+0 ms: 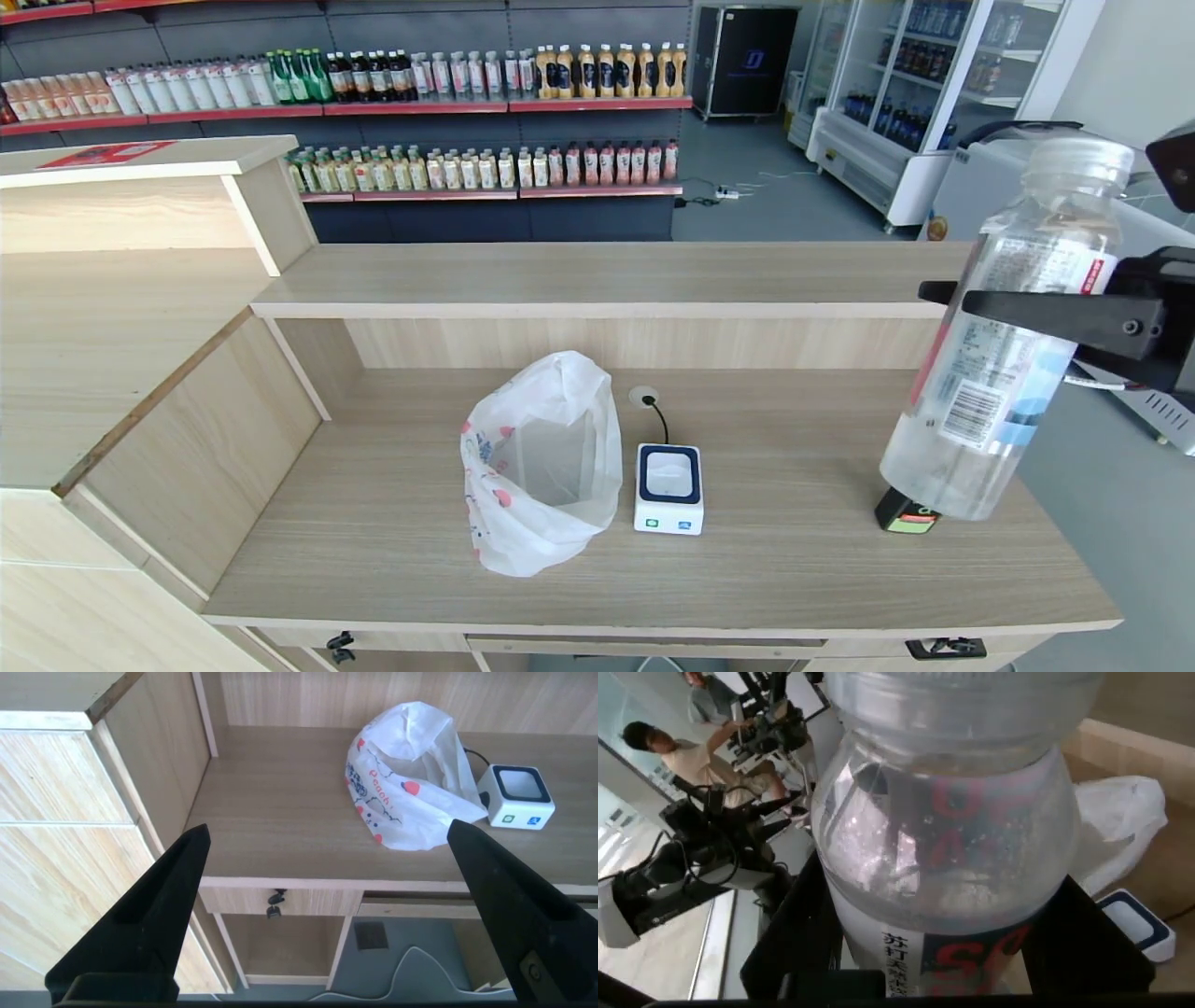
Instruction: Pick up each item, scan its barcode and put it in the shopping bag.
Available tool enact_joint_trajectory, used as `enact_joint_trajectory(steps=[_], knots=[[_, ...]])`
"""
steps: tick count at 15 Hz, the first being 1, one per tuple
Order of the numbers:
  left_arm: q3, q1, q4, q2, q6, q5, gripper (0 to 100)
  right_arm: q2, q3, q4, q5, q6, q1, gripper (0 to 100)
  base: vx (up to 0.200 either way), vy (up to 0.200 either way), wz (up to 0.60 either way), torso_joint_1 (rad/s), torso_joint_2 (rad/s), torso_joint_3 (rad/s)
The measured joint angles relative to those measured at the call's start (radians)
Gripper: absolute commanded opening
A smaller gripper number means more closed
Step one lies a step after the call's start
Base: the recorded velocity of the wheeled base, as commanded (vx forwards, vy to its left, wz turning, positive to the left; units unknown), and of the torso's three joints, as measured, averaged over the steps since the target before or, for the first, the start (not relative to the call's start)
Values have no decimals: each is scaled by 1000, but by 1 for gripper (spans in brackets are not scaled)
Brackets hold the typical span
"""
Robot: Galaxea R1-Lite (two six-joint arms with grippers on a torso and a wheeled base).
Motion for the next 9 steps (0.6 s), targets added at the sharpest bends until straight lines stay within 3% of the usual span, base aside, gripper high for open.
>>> enact_joint_trajectory(steps=[1, 2, 4, 5, 9], knots=[[0, 0, 0, 0, 0, 0, 100, -6, 41, 7, -24, -87, -52, 0, 0, 0, 0, 0, 0, 0], [0, 0, 0, 0, 0, 0, 100, -10, 76, 33, -123, -174, -90, 0, 0, 0, 0, 0, 0, 0], [0, 0, 0, 0, 0, 0, 100, -16, 118, 157, -420, -325, -128, 0, 0, 0, 0, 0, 0, 0], [0, 0, 0, 0, 0, 0, 100, -19, 131, 223, -521, -379, -143, 0, 0, 0, 0, 0, 0, 0], [0, 0, 0, 0, 0, 0, 100, -29, 169, 244, -677, -554, -168, 0, 0, 0, 0, 0, 0, 0]])
